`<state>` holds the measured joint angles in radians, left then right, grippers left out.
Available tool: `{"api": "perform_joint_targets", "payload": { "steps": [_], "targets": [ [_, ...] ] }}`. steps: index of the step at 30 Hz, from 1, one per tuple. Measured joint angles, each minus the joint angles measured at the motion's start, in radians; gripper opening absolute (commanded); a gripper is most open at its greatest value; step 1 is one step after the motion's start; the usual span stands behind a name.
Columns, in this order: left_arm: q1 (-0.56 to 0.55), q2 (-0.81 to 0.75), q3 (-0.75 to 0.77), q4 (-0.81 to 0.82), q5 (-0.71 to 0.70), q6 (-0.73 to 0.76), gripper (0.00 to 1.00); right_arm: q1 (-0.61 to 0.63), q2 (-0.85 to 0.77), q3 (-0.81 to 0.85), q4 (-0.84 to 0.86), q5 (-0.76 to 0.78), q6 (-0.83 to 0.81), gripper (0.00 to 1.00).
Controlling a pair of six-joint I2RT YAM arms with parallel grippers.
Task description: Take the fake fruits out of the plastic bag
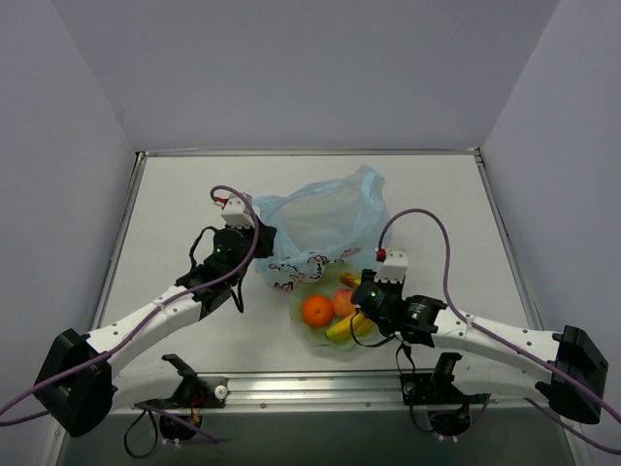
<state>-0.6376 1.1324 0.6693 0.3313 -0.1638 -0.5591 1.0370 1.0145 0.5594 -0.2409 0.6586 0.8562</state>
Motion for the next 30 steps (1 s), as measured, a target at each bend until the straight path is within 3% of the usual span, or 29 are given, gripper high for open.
{"api": "perform_joint_targets", "payload": {
  "steps": [2, 3, 6, 10, 11, 14, 17, 20, 25, 27, 28, 30],
  "targets": [
    [-0.004, -0.005, -0.005, 0.0, 0.002, 0.0, 0.02, 0.011, 0.014, 0.001, 0.008, -0.001, 0.008, 0.28],
    [-0.005, -0.007, -0.009, 0.0, 0.003, 0.0, 0.02, 0.019, 0.019, 0.001, 0.011, -0.003, 0.011, 0.46],
    [-0.005, -0.008, -0.018, -0.001, 0.007, 0.0, 0.02, 0.042, 0.021, 0.001, 0.024, -0.02, 0.024, 0.71],
    [-0.008, -0.008, -0.028, -0.001, 0.01, 0.0, 0.02, 0.058, -0.007, 0.015, 0.027, -0.031, 0.018, 0.82],
    [-0.008, -0.008, -0.029, -0.002, 0.01, 0.0, 0.02, 0.058, -0.027, 0.024, 0.027, -0.031, 0.006, 0.82],
    [-0.008, -0.009, -0.035, -0.002, 0.01, 0.0, 0.02, 0.058, -0.098, 0.079, 0.019, -0.032, -0.028, 0.7],
    [-0.008, -0.014, -0.056, -0.003, 0.01, -0.001, 0.02, 0.058, -0.105, 0.195, 0.022, -0.049, -0.09, 0.42],
    [-0.008, -0.016, -0.072, -0.014, 0.01, -0.002, 0.02, 0.058, -0.028, 0.32, 0.056, -0.085, -0.162, 0.27],
    [-0.01, -0.02, -0.086, -0.051, -0.003, -0.006, 0.03, 0.058, 0.191, 0.454, 0.166, -0.146, -0.284, 0.23],
    [-0.011, -0.028, -0.105, -0.063, -0.011, -0.012, 0.13, 0.057, 0.296, 0.489, 0.2, -0.153, -0.326, 0.19],
    [-0.011, -0.031, -0.114, -0.071, -0.014, -0.017, 0.29, 0.048, 0.351, 0.499, 0.231, -0.167, -0.347, 0.18],
    [-0.011, -0.031, -0.13, -0.093, -0.017, -0.026, 0.45, 0.021, 0.43, 0.499, 0.276, -0.205, -0.372, 0.18]
  ]
}}
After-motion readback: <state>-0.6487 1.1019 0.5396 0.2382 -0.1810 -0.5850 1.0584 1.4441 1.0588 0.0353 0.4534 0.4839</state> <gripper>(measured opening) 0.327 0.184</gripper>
